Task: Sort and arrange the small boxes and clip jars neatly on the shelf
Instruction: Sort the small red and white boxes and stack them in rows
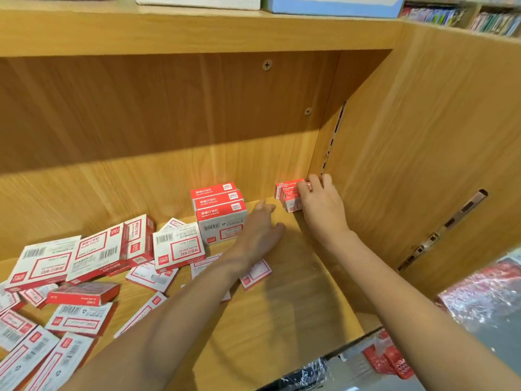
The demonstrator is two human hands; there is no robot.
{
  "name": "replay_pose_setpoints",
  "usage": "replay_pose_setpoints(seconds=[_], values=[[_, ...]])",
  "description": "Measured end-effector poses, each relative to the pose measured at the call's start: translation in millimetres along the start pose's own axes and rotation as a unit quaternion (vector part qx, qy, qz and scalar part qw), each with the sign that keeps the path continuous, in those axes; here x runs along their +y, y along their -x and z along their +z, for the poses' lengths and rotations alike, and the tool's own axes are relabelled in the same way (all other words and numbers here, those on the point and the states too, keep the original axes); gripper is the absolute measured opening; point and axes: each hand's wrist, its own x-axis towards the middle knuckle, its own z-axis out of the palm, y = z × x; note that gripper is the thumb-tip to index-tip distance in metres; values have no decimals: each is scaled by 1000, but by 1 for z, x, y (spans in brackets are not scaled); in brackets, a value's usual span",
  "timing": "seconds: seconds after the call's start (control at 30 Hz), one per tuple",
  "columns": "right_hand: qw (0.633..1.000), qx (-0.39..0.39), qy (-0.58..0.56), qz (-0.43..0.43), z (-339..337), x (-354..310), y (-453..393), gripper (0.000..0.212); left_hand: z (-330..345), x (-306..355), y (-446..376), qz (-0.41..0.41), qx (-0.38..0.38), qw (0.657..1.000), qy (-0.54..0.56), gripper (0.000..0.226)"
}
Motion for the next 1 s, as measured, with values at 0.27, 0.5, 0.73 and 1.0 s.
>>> replay_pose_setpoints(seconds=[0.27,0.5,0.73,1.0], values=[[994,-13,-88,61,25,1,18,42,9,1,-21,62,-14,995,78,41],[979,-41,-185,73,30,3,19,54,15,-4,-29,34,-28,988,147,46],[964,7,-259,62,5,5,47,42,-3,4,9,154,22,980,124,54],[907,-204,-349,-114,-13,-49,80,40,-56,-49,88,103,68,992,21,34]])
